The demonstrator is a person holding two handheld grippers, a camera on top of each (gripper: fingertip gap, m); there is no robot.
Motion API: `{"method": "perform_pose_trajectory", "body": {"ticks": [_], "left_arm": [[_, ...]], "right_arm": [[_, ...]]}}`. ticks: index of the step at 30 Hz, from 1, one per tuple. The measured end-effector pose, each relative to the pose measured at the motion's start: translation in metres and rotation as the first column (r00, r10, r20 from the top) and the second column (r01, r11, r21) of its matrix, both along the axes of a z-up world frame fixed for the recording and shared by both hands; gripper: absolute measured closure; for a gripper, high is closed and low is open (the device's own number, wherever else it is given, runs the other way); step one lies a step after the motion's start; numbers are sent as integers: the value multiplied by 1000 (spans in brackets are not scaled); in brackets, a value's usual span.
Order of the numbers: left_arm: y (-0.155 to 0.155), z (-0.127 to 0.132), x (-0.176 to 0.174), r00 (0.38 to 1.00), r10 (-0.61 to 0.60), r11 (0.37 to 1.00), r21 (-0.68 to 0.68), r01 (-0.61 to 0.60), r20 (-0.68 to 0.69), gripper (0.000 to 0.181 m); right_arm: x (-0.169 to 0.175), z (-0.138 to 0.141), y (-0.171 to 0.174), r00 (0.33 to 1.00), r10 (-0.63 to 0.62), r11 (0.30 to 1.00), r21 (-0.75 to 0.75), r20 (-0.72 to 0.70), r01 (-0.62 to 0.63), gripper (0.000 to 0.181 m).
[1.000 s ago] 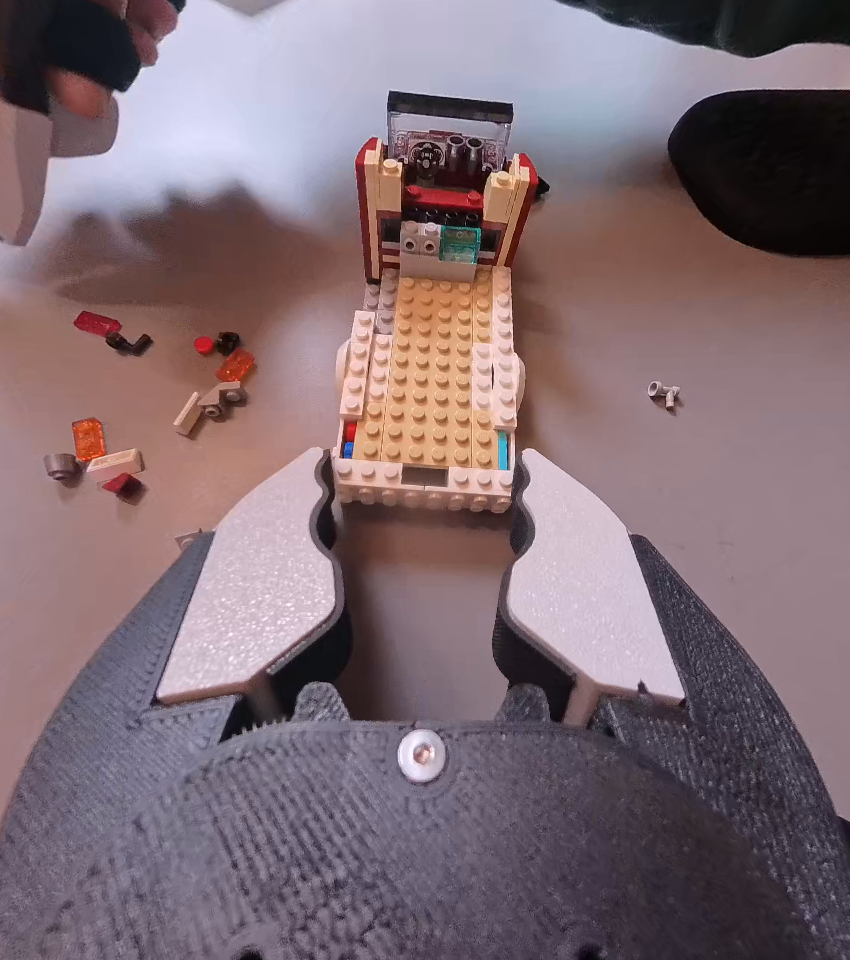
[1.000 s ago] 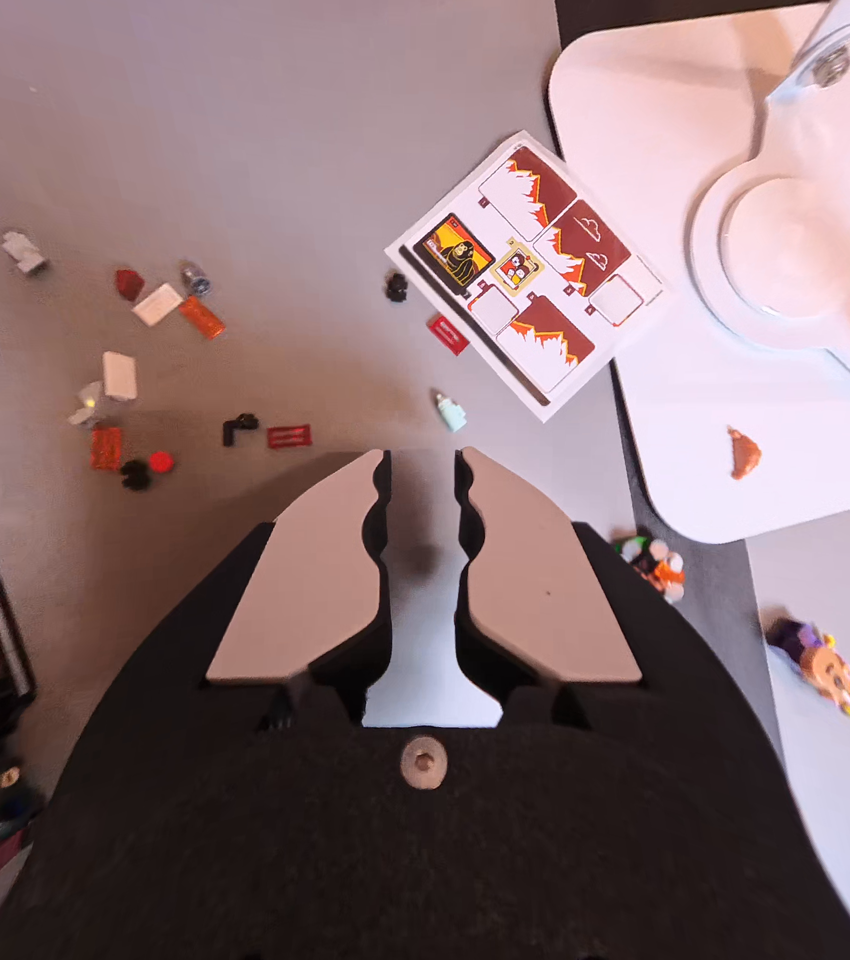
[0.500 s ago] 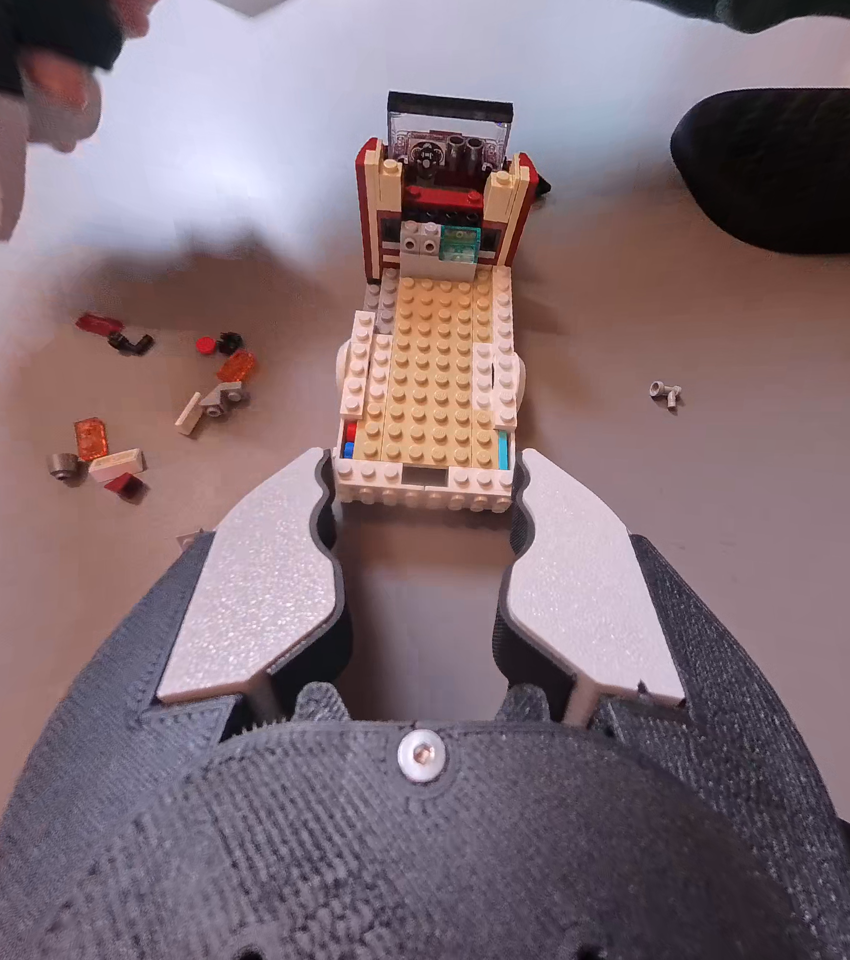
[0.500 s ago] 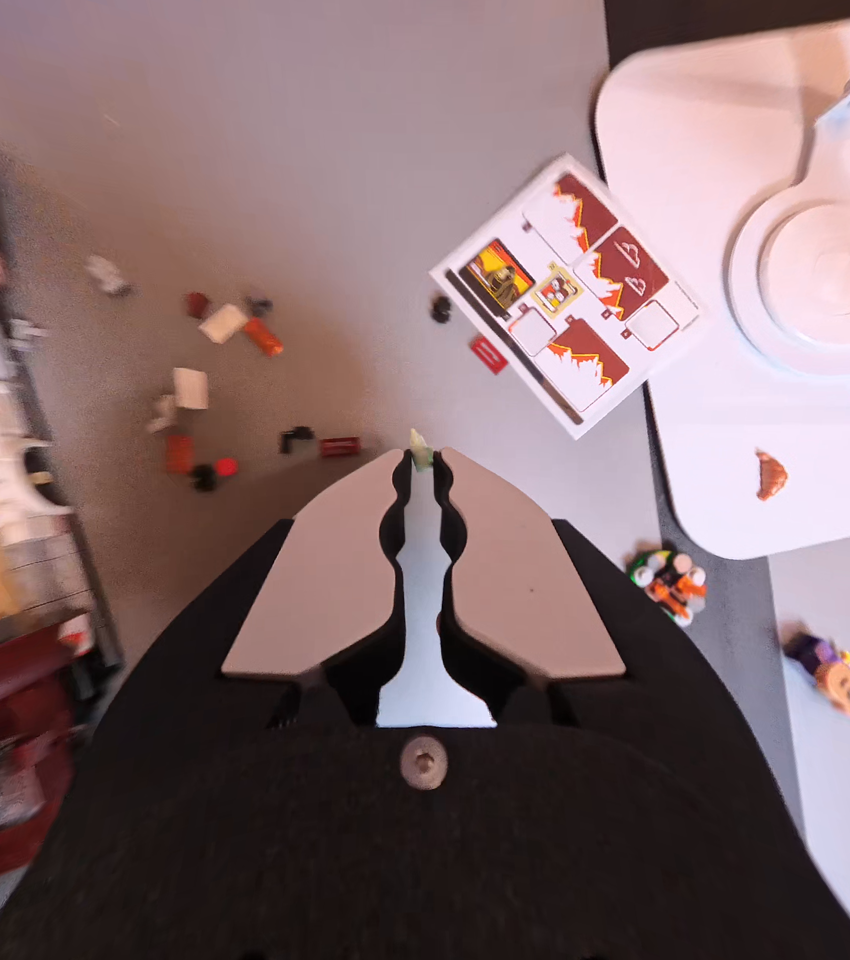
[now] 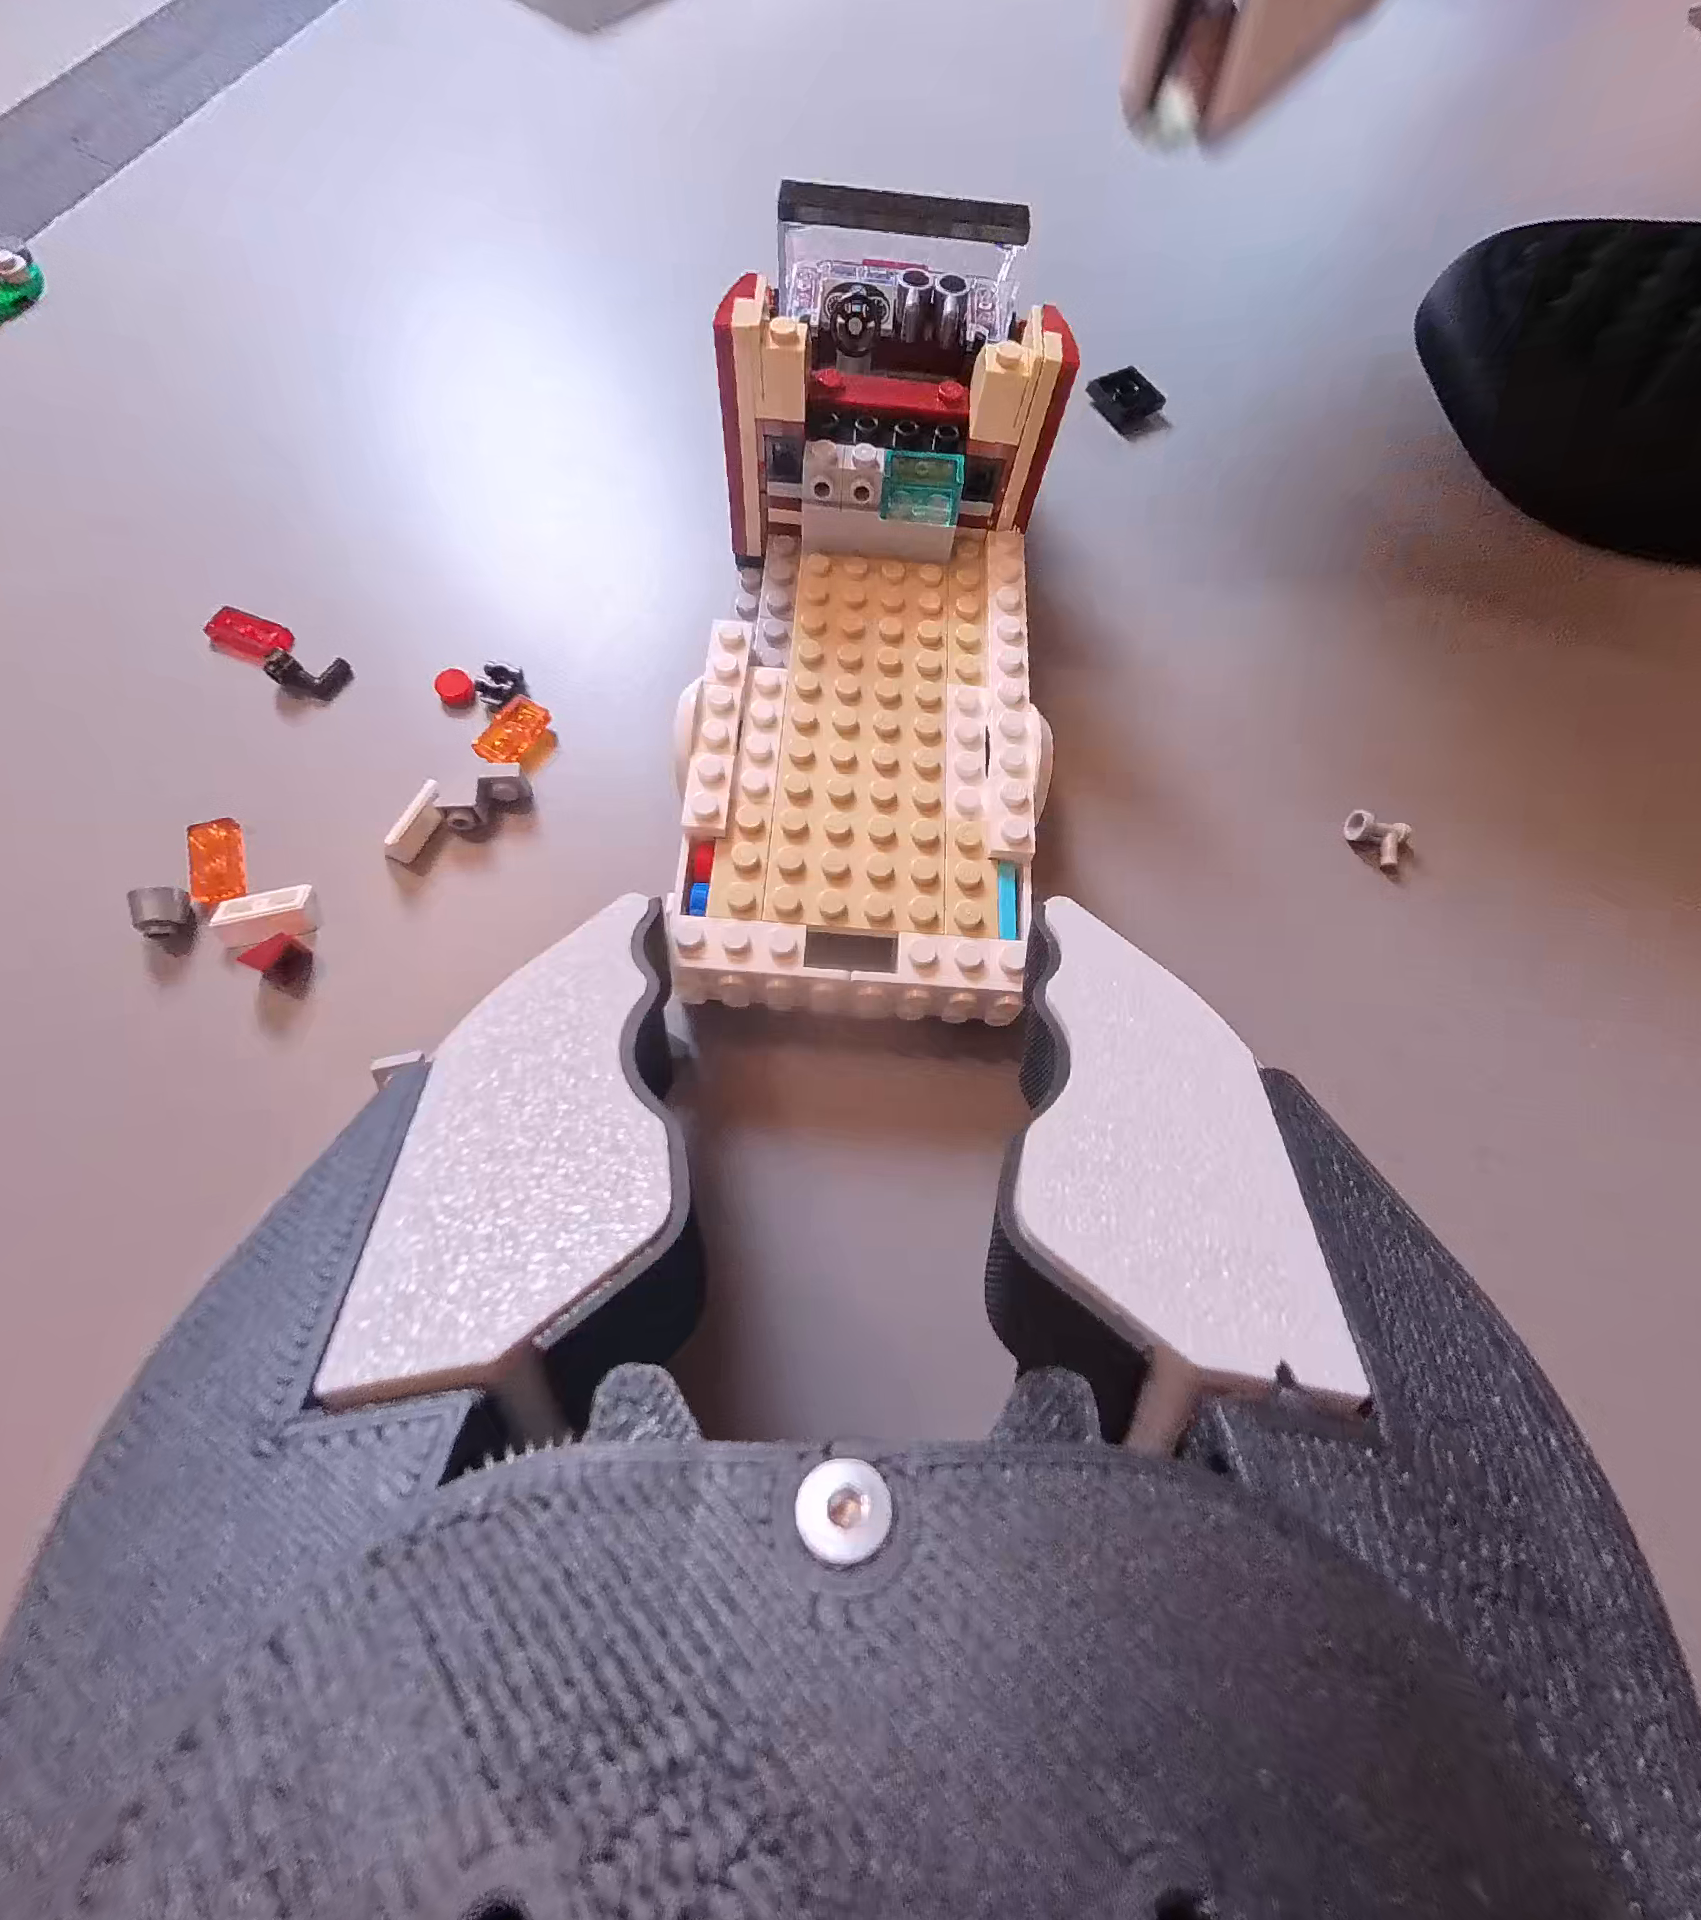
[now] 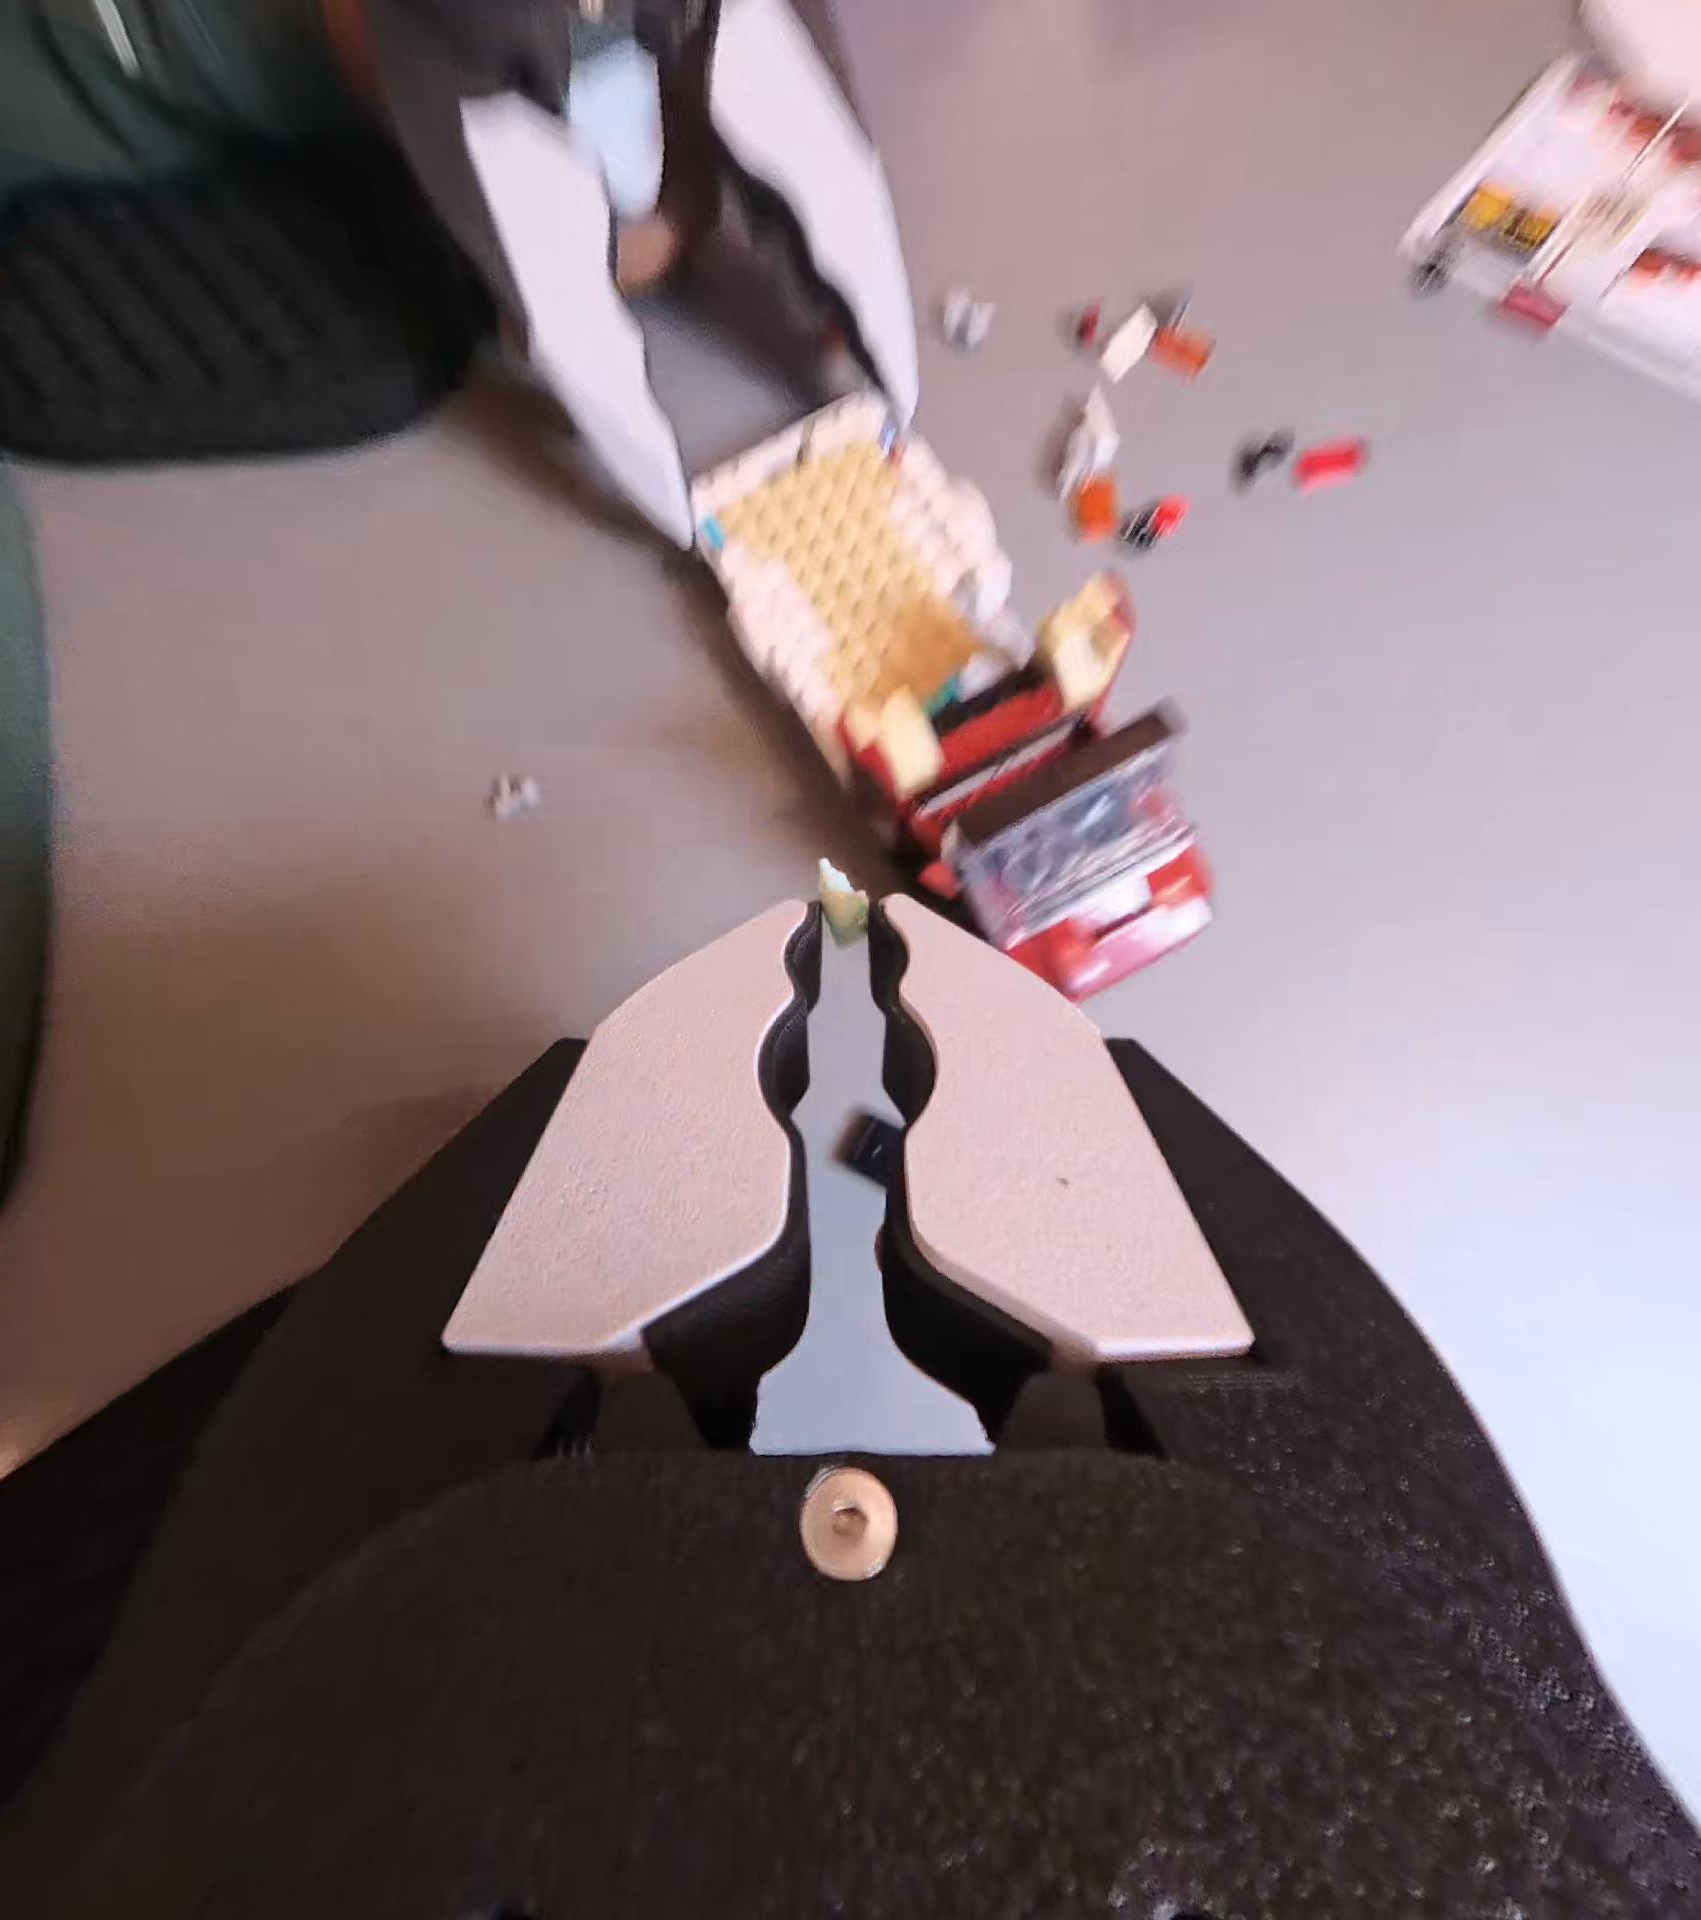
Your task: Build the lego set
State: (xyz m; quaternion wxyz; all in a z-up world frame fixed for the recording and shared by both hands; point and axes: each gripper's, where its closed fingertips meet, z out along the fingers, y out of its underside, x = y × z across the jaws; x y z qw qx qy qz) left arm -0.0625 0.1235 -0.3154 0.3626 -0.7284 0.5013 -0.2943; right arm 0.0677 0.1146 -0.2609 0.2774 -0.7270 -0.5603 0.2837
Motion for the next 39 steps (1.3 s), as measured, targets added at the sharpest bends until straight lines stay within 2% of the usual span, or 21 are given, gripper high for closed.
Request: {"method": "perform_pose_trajectory", "body": {"ticks": [4, 10, 17, 22, 27, 33, 39], "left_arm": [[3, 0, 0, 1000, 25, 1000, 1, -25, -1, 115], [7, 0, -2, 998, 55, 998, 5, -55, -1, 115], [7, 0, -2, 999, 54, 998, 8, -54, -1, 115], [7, 0, -2, 999, 54, 999, 7, -54, -1, 115], [6, 0, -1, 999, 50, 999, 14, -50, -3, 115], [1, 0, -1, 1000, 14, 1000, 21, -14, -5, 115], [-5, -3, -2, 998, -36, 997, 67, 40, -48, 113]], "right_arm": [[8, -47, -32, 987, 30, 999, -49, 160, -23, 173], [6, -71, -37, 957, 43, 999, -23, 287, -38, 171], [3, -65, -36, 952, 34, 999, 12, 304, -39, 159], [6, -46, -38, 969, 1, 999, 34, 247, -10, 158], [8, -42, -41, 978, -62, 996, 77, 201, 47, 161], [-3, -38, 2, 963, -247, 952, 209, 104, 222, 162], [-11, -43, 26, 944, -306, 928, 256, 119, 269, 162]]}}
